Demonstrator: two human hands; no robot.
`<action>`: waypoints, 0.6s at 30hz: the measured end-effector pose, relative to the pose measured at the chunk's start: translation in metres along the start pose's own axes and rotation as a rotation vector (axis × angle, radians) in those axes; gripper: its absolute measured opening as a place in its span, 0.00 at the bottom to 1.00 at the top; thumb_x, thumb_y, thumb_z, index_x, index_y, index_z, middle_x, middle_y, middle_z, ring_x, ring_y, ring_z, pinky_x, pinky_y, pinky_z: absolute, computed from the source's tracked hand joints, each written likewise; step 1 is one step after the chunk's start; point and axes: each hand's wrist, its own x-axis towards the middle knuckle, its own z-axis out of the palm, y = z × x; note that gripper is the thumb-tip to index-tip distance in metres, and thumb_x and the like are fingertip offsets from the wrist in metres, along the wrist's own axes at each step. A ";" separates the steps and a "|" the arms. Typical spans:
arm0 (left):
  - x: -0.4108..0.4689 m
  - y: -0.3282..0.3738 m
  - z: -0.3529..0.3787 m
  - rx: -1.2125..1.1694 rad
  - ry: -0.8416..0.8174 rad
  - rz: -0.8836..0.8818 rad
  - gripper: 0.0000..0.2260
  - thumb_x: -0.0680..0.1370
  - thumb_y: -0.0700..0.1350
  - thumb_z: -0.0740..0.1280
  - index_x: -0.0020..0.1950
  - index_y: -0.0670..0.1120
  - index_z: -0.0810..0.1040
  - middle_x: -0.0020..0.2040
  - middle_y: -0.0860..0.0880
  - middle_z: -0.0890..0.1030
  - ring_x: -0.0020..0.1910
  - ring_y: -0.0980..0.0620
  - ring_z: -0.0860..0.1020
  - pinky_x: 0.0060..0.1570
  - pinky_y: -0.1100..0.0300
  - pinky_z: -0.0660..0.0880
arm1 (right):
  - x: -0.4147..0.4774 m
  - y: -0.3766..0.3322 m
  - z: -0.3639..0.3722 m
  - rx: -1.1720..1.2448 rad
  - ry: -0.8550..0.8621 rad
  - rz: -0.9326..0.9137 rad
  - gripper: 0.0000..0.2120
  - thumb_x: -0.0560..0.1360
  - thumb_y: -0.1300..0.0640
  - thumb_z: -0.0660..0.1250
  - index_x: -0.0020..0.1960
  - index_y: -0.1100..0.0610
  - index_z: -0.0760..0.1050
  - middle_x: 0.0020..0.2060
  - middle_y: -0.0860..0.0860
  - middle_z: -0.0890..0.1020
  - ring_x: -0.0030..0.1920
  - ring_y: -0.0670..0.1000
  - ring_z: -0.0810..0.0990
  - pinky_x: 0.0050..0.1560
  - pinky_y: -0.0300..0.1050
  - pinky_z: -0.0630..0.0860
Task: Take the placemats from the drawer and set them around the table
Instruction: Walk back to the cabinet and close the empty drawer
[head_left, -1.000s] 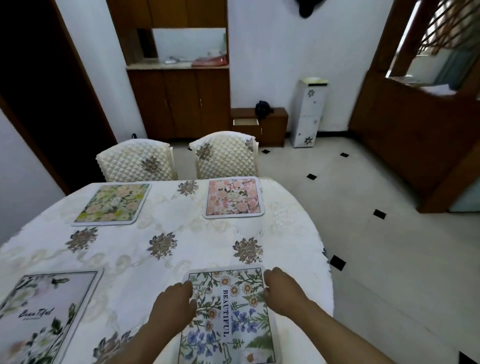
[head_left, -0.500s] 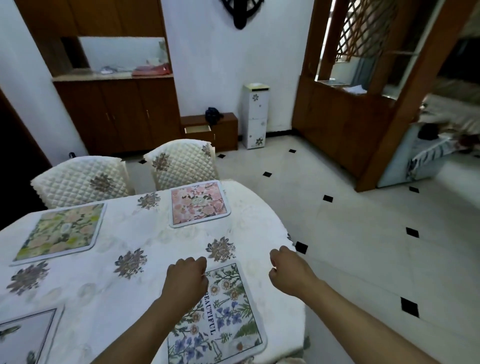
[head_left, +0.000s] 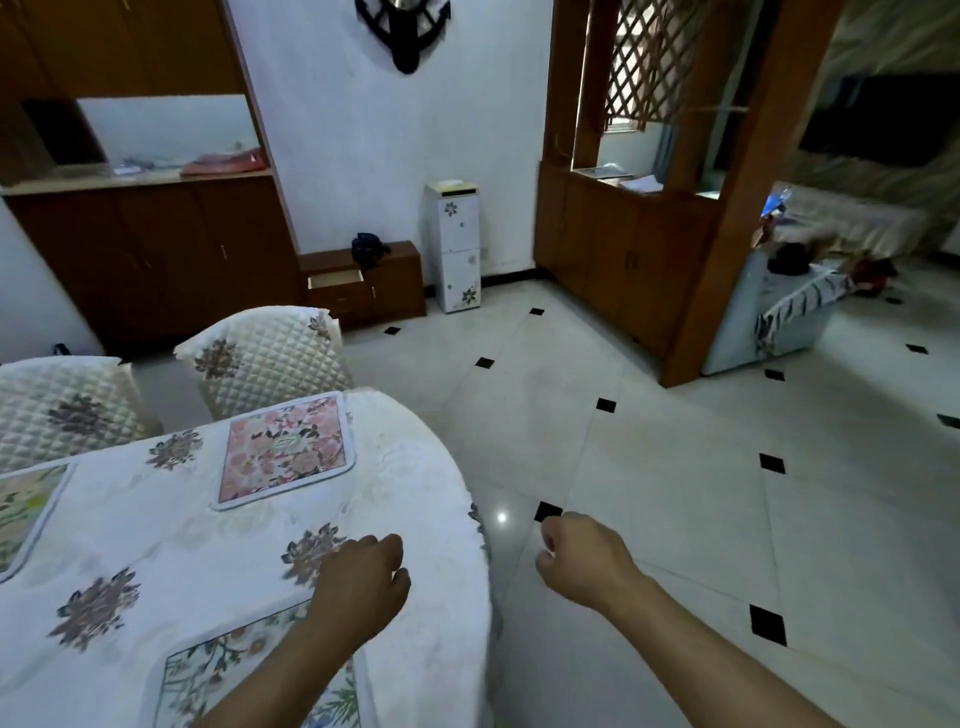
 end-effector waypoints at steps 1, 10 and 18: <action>0.011 0.018 0.001 0.005 0.000 -0.021 0.06 0.76 0.52 0.60 0.45 0.51 0.73 0.41 0.51 0.77 0.42 0.48 0.76 0.39 0.56 0.67 | 0.006 0.016 -0.011 -0.005 0.002 -0.004 0.08 0.73 0.50 0.61 0.40 0.54 0.69 0.42 0.53 0.78 0.44 0.55 0.80 0.44 0.46 0.76; 0.113 0.145 -0.012 -0.038 0.052 -0.122 0.06 0.76 0.52 0.60 0.41 0.52 0.70 0.39 0.53 0.76 0.40 0.49 0.75 0.41 0.56 0.70 | 0.076 0.140 -0.104 0.008 0.053 -0.067 0.09 0.74 0.50 0.62 0.46 0.56 0.73 0.42 0.53 0.79 0.42 0.56 0.79 0.41 0.45 0.73; 0.194 0.149 -0.026 0.000 0.097 -0.174 0.05 0.76 0.51 0.60 0.40 0.53 0.68 0.36 0.53 0.73 0.36 0.49 0.72 0.36 0.57 0.66 | 0.168 0.159 -0.133 0.015 0.060 -0.126 0.09 0.76 0.51 0.61 0.48 0.57 0.73 0.42 0.52 0.78 0.41 0.55 0.79 0.38 0.44 0.72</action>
